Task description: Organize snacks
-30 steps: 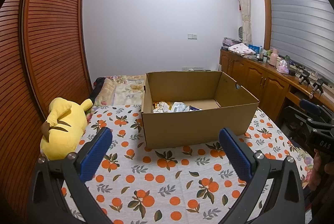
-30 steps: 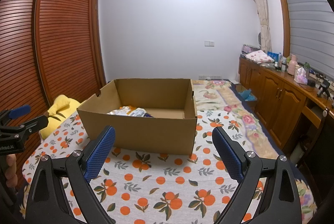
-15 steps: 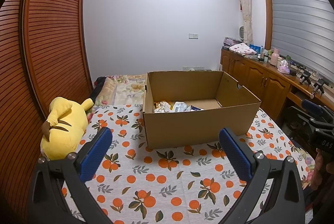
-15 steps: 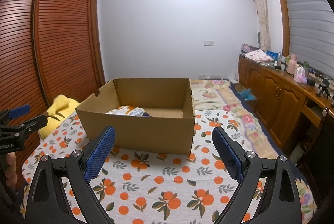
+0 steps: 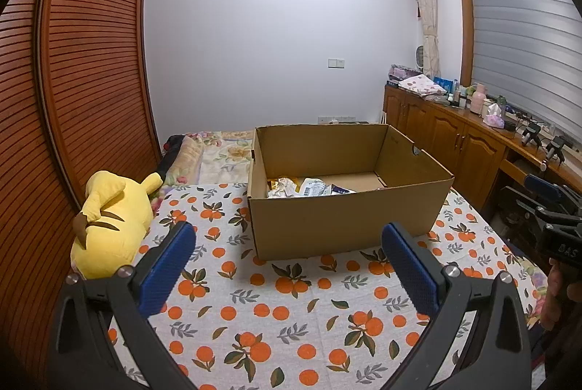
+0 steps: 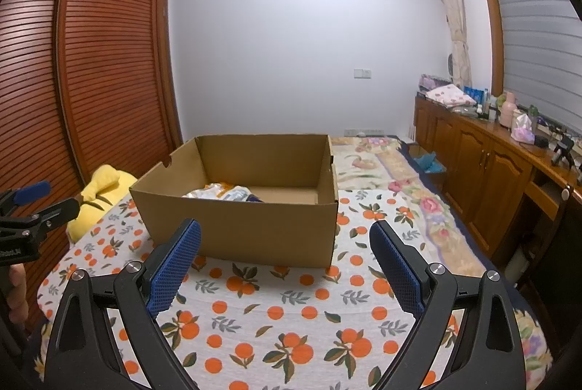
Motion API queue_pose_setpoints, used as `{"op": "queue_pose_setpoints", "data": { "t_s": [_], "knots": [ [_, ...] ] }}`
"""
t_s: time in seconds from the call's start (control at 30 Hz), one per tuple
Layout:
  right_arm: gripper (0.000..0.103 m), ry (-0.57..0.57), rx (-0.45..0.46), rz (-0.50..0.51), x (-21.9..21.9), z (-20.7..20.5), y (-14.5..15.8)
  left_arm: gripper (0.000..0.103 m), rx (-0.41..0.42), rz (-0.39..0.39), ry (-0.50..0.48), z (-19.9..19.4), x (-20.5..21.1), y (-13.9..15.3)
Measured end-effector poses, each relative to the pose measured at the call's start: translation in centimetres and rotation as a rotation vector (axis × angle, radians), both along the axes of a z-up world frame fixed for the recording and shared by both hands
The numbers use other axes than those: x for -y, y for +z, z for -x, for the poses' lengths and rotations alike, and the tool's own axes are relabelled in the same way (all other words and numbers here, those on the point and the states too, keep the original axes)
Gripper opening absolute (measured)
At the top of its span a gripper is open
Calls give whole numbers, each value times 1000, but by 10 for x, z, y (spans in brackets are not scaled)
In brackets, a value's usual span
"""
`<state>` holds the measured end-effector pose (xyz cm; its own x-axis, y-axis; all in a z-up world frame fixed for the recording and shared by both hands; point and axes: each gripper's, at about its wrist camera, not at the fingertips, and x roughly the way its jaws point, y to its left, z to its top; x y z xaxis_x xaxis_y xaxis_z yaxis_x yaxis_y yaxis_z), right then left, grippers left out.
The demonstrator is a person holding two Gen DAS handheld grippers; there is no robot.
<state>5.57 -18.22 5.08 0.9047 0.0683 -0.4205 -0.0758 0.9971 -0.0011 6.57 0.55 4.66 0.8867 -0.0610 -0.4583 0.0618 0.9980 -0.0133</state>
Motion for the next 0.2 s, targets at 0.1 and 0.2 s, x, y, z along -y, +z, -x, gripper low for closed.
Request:
{"op": "queue_pose_setpoints", "data": {
  "t_s": [0.1,0.2],
  "knots": [
    [96,1,-2,-7,1,1,0,103,-1,2,0,0,0,0],
    [96,0,-1,-5,0,4,-1,103,-1,-2,2,0,0,0]
  ]
}}
